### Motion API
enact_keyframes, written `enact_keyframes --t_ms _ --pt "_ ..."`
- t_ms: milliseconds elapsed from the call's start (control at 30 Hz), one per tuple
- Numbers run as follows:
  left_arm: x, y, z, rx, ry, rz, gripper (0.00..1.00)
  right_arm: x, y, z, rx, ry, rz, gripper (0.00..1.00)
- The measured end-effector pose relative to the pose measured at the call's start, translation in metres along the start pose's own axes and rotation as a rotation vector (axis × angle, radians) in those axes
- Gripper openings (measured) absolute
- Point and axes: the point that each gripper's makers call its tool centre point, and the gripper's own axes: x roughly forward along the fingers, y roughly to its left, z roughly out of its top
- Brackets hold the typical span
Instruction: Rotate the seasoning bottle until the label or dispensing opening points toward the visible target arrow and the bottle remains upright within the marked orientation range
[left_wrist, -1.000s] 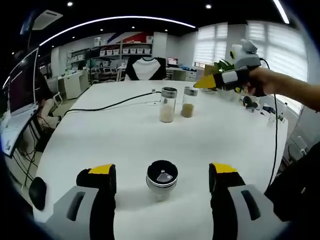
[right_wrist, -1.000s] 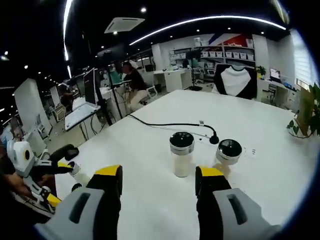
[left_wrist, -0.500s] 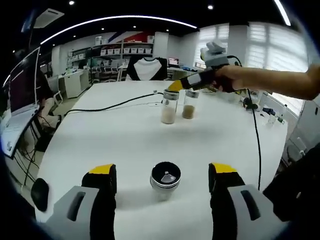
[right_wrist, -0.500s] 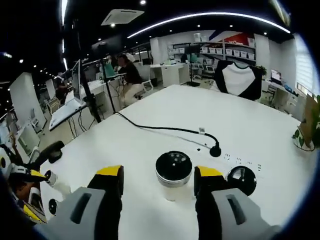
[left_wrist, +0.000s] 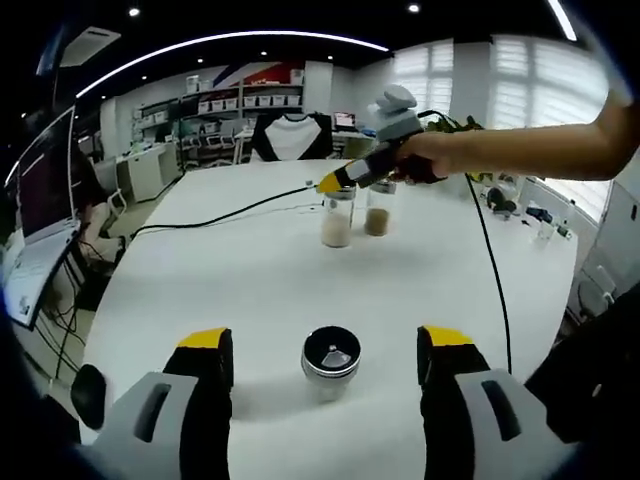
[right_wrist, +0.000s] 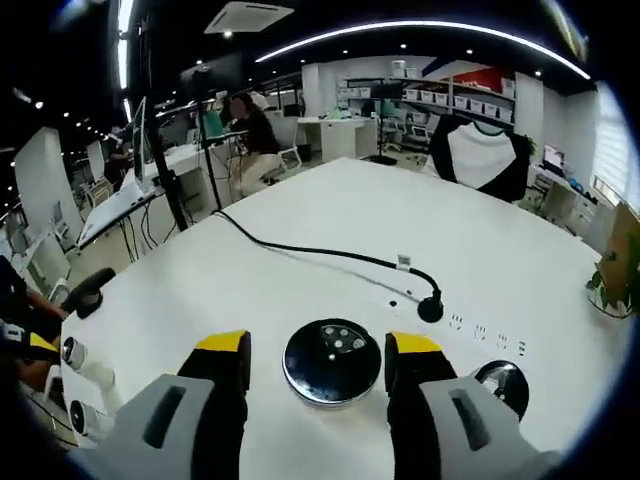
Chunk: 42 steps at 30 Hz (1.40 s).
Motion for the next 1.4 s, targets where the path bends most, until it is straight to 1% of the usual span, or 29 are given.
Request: enact_keyframes --t_ms 67,167,267,300,333,367,500,567,667,767,800,833,900,1000,1067,1100,1133,1167,1233,1300,1400 --pt "0.0 0.0 -0.001 0.0 0.003 -0.001 0.8 0.001 -0.002 -0.002 -0.001 0.004 -0.001 0.5" --pt "0.0 -0.001 -0.002 -0.001 0.009 -0.001 0.79 0.002 -0.004 -0.004 -0.008 0.014 0.001 0.44" --pt "-0.001 -0.002 -0.002 -0.006 0.005 0.005 0.79 0.001 -0.004 -0.004 0.012 0.019 0.003 0.39" --pt "-0.003 -0.001 0.001 -0.02 -0.012 0.008 0.79 0.001 -0.003 -0.006 -0.013 0.023 0.009 0.39" --pt "-0.005 -0.001 0.003 -0.035 -0.028 0.012 0.79 0.002 -0.003 -0.008 -0.039 0.027 0.015 0.39" --pt "-0.005 -0.002 0.004 -0.035 -0.029 0.007 0.79 0.004 -0.002 -0.009 -0.052 0.03 0.007 0.38" --pt "-0.006 0.0 0.0 -0.025 -0.016 0.013 0.79 0.002 0.0 -0.01 -0.082 0.042 -0.004 0.38" --pt "-0.008 0.001 0.006 -0.067 -0.055 0.012 0.8 0.003 -0.001 -0.01 -0.094 0.042 -0.005 0.38" --pt "-0.009 0.002 0.005 -0.055 -0.047 0.018 0.8 0.002 0.002 -0.009 -0.135 0.012 0.0 0.38" --pt "-0.009 0.003 0.005 -0.049 -0.044 0.018 0.8 0.001 0.006 -0.011 -0.159 0.015 0.006 0.37" --pt "-0.01 0.003 0.006 -0.053 -0.046 0.017 0.8 0.0 0.005 -0.011 -0.152 0.016 0.006 0.37" --pt "-0.01 0.003 0.006 -0.056 -0.049 0.018 0.8 -0.002 0.008 -0.014 -0.119 0.023 0.017 0.37" --pt "-0.01 0.003 0.007 -0.059 -0.054 0.018 0.8 -0.007 0.012 -0.015 -0.093 0.006 0.027 0.37" --pt "-0.009 0.002 0.006 -0.05 -0.046 0.016 0.8 -0.01 0.018 -0.019 -0.14 0.009 0.033 0.37" --pt "-0.008 0.001 0.006 -0.052 -0.047 0.009 0.8 -0.012 0.023 -0.021 -0.144 0.011 0.046 0.37" --pt "-0.008 0.0 0.008 -0.064 -0.061 0.008 0.8 -0.014 0.025 -0.022 -0.146 0.009 0.052 0.37" --pt "-0.008 -0.002 0.009 -0.064 -0.067 0.0 0.81 -0.018 0.032 -0.025 -0.156 0.007 0.06 0.37" --pt "-0.008 -0.004 0.009 -0.052 -0.061 -0.012 0.81 -0.019 0.033 -0.025 -0.157 0.005 0.06 0.37" --pt "-0.008 -0.004 0.007 -0.033 -0.049 -0.008 0.81 -0.023 0.036 -0.026 -0.185 0.005 0.07 0.37" --pt "-0.007 -0.005 0.006 -0.031 -0.045 -0.014 0.81 -0.025 0.04 -0.028 -0.214 0.002 0.083 0.37" --pt "-0.007 -0.007 0.006 -0.03 -0.045 -0.017 0.8 -0.032 0.046 -0.032 -0.228 0.002 0.099 0.37"
